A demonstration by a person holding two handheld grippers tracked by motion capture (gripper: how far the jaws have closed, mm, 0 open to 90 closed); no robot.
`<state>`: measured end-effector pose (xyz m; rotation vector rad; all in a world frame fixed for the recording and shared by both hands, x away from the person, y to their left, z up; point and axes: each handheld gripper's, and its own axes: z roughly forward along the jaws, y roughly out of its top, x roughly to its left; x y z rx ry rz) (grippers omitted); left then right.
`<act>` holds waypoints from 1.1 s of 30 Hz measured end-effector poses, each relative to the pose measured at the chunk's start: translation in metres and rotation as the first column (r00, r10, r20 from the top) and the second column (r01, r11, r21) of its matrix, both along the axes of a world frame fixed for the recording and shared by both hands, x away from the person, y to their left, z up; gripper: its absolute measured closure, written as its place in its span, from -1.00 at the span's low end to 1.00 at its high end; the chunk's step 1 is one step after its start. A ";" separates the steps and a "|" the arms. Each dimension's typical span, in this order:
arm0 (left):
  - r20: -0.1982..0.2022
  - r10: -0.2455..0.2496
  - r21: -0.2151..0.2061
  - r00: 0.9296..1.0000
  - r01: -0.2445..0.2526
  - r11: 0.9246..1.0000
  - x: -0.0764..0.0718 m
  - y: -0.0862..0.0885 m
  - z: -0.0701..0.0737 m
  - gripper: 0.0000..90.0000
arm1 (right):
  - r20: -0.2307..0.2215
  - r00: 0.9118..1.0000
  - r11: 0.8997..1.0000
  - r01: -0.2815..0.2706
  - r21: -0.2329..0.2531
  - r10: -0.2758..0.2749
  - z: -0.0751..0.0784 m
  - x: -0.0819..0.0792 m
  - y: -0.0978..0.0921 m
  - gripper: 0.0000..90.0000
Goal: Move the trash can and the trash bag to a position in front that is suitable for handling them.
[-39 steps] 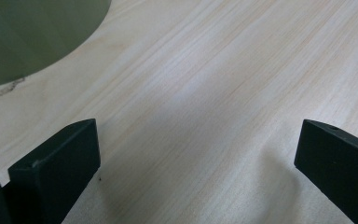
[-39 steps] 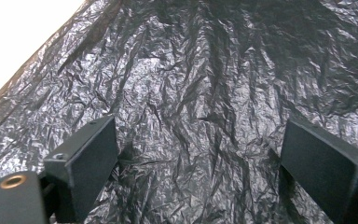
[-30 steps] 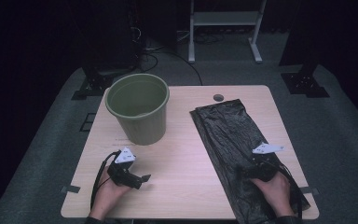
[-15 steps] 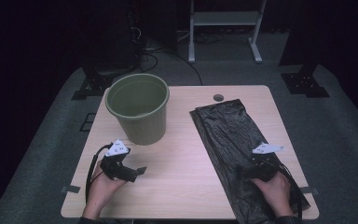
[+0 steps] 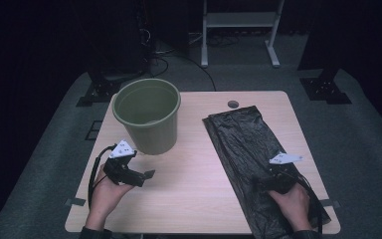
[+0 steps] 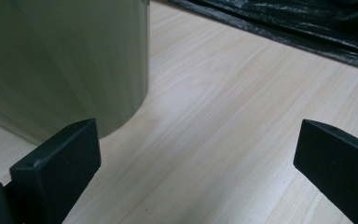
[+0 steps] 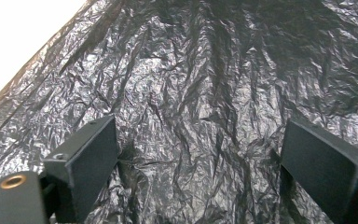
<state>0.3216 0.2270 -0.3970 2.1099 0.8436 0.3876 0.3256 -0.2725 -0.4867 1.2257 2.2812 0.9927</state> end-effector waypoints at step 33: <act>0.063 0.077 -0.059 0.995 -0.073 0.996 0.024 0.026 0.081 -1.00 | 0.000 1.000 1.000 -0.002 0.000 0.002 0.000 0.000 0.000 -0.77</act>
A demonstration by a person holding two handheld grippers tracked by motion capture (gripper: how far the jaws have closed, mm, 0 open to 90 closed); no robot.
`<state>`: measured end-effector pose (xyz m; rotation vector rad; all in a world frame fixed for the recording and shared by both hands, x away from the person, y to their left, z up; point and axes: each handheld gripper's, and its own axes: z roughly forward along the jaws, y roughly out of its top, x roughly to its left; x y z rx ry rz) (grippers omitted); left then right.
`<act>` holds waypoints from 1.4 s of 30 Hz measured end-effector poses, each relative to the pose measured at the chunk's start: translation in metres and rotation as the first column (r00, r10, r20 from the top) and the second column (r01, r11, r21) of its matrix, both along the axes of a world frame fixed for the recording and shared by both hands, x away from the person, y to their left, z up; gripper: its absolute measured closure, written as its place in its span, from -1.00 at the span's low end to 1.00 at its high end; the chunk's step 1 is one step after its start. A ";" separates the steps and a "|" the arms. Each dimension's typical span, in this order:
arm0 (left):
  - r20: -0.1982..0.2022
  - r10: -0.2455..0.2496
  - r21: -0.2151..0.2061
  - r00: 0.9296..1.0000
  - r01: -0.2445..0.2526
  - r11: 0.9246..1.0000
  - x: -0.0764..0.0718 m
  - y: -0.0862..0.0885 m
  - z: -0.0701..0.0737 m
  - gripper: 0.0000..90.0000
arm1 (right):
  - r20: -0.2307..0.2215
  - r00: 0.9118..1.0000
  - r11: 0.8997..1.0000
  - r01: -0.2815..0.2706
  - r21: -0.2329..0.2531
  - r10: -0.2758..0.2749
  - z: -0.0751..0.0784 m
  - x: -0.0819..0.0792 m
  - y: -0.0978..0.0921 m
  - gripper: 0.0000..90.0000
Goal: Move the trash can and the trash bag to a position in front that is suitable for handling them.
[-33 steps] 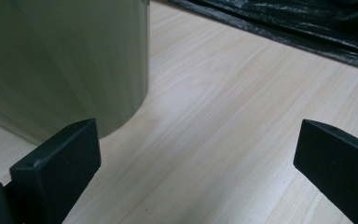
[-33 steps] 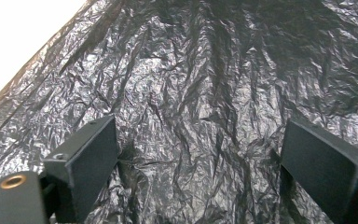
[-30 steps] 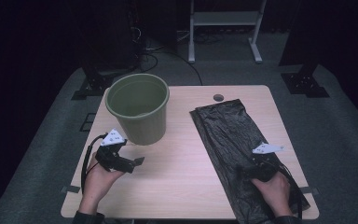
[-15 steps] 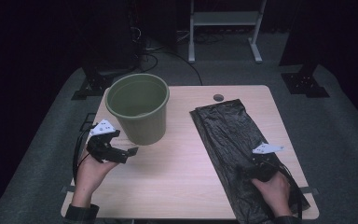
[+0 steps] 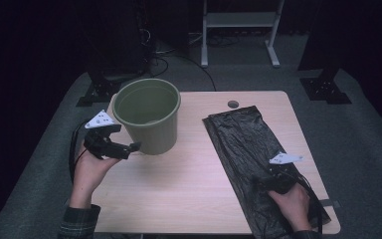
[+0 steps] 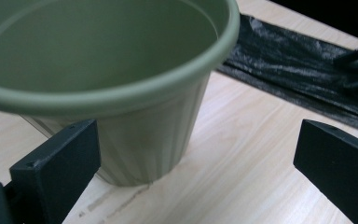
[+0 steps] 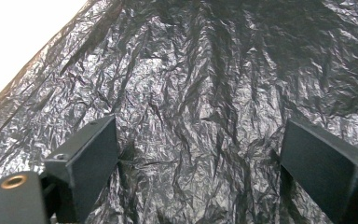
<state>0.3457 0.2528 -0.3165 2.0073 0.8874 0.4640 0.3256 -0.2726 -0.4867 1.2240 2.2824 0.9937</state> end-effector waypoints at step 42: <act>-0.042 0.150 0.043 0.988 -0.148 0.988 0.088 0.028 0.017 -1.00 | 0.000 1.000 1.000 -0.005 0.001 0.005 0.000 0.000 0.000 -0.77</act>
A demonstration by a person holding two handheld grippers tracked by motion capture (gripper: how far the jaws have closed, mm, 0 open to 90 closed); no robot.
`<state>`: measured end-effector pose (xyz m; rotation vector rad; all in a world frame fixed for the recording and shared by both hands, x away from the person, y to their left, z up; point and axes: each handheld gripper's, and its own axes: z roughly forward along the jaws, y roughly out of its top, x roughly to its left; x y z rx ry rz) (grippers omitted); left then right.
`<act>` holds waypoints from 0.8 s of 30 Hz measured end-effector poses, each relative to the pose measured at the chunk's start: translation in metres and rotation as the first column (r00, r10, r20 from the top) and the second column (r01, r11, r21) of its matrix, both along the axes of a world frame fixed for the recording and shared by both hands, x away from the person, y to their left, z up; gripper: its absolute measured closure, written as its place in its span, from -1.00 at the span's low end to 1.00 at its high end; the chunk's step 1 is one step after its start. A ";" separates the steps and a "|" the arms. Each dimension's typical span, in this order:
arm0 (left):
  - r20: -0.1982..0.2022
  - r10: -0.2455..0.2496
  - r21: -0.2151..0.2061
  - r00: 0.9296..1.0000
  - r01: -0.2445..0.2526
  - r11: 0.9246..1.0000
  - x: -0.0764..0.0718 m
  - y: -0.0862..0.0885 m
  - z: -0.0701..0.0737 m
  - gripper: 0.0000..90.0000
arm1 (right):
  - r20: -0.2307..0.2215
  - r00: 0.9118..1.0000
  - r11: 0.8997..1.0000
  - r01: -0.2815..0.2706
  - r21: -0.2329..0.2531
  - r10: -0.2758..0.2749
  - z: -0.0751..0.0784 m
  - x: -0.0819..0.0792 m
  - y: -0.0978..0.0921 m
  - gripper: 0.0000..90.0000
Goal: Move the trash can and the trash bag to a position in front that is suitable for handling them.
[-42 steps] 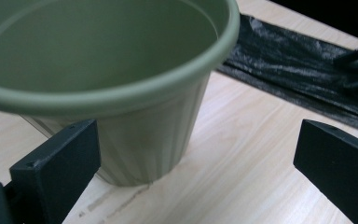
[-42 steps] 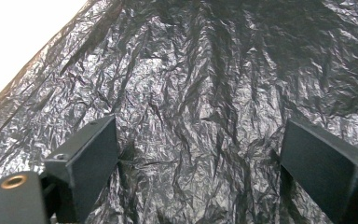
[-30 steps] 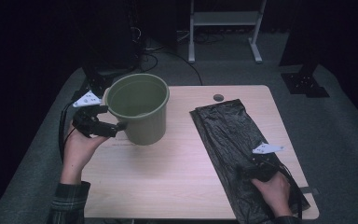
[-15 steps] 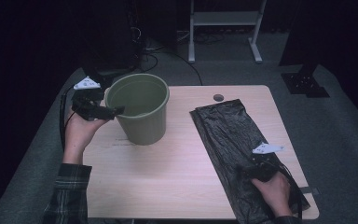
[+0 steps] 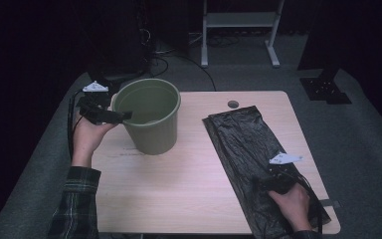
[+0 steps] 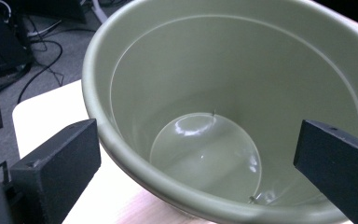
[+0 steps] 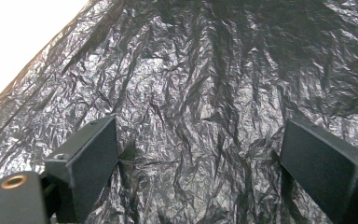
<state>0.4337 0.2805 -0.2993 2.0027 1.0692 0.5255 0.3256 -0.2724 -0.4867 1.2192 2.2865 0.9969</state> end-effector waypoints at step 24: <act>-0.039 0.025 -0.008 0.999 -0.025 1.000 -0.001 -0.004 -0.011 -1.00 | 0.002 1.000 1.000 -0.004 -0.001 0.004 0.000 0.000 0.000 -0.77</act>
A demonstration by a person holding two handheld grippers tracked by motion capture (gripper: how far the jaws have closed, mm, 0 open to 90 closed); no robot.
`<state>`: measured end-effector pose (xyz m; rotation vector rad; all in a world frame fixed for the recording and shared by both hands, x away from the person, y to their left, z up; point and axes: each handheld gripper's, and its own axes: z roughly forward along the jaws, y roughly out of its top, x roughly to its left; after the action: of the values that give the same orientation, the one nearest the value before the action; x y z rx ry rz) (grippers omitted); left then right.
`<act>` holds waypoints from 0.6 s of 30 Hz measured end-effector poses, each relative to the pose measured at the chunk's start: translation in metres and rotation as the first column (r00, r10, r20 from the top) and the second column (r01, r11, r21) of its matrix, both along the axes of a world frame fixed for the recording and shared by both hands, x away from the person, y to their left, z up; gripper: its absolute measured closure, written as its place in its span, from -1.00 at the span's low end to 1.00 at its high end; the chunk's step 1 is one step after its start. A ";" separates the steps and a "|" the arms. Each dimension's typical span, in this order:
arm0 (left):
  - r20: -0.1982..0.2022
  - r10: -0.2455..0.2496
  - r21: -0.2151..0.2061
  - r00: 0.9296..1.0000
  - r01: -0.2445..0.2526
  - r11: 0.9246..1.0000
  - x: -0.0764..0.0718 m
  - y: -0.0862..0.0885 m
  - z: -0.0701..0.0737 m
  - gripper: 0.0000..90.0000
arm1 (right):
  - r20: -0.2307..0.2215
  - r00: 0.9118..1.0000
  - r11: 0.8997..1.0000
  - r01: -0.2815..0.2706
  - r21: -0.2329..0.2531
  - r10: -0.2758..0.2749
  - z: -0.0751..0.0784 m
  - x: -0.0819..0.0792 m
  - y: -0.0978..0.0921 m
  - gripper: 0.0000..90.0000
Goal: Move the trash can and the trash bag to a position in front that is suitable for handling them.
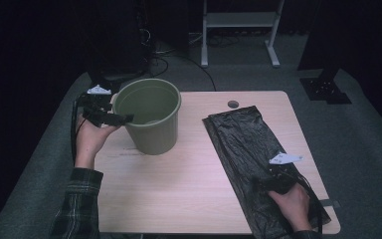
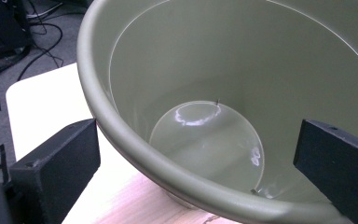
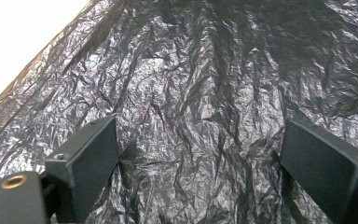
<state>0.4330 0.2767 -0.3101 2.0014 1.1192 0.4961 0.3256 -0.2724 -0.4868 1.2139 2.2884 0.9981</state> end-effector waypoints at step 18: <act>-0.010 -0.099 0.020 0.995 0.099 0.995 -0.018 -0.029 0.001 -1.00 | -0.002 1.000 1.000 0.001 0.001 -0.001 0.000 0.000 0.000 -0.77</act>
<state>0.4152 0.2472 -0.3093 2.0679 1.0184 0.4489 0.3254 -0.2723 -0.4868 1.2167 2.2884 0.9983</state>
